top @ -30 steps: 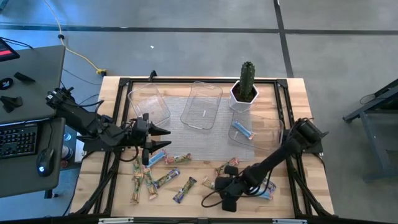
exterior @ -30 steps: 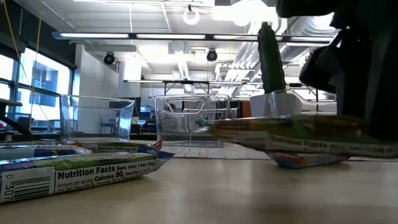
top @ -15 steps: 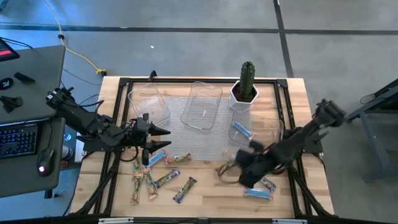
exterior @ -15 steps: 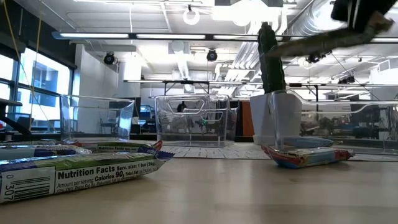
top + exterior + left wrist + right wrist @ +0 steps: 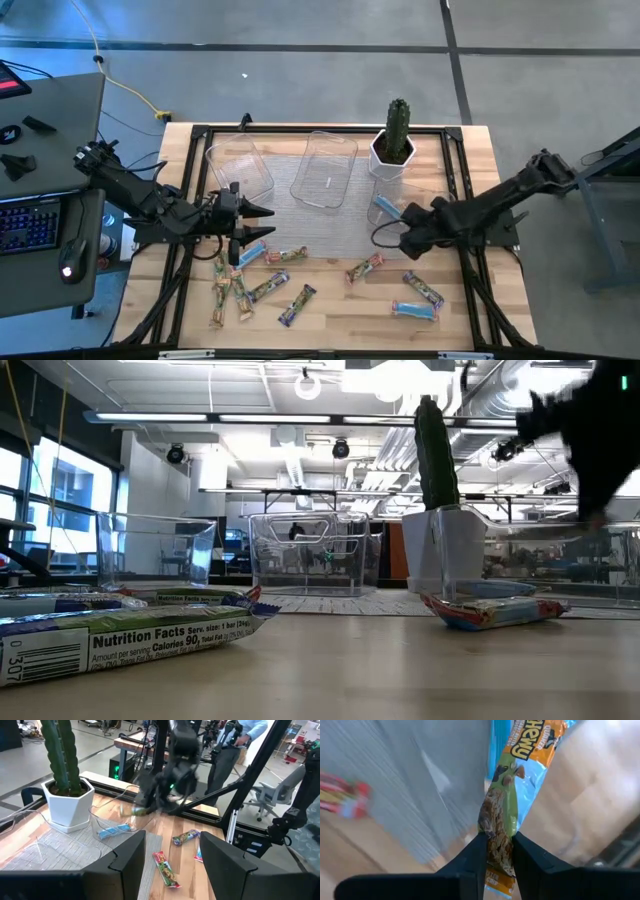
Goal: Pick and place Granola Bars by type
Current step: Put the yellow granola bar into the right transparent bin
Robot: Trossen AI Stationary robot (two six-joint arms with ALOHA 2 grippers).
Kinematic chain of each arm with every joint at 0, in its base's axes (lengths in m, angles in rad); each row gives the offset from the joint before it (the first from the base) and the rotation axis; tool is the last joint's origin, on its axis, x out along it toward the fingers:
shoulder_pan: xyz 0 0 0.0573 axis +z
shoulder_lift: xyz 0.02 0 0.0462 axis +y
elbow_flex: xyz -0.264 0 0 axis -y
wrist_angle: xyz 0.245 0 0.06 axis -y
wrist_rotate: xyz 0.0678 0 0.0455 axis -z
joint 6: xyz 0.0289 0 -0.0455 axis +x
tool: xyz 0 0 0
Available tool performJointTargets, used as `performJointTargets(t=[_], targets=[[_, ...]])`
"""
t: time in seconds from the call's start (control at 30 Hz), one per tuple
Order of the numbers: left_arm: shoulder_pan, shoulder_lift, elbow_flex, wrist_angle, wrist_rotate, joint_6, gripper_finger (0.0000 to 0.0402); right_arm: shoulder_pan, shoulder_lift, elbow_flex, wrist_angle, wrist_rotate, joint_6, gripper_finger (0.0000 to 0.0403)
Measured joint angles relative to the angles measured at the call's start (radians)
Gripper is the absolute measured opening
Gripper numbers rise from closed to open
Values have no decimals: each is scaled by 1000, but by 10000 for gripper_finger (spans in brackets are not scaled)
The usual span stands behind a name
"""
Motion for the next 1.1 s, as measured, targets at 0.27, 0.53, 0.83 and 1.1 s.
performJointTargets(t=[0.27,0.53,0.83,1.1], targets=[[0,0,0,-7,0,0,182,-88,-1,-108,69,-30,-90,69],[0,0,0,-86,0,12,182,-184,-1,-108,202,-167,-314,105],[0,3,0,-226,-22,8,182,-259,-1,-23,128,-122,-450,162],[0,37,0,-257,-51,83,182,-276,-1,255,68,-9,-532,165]])
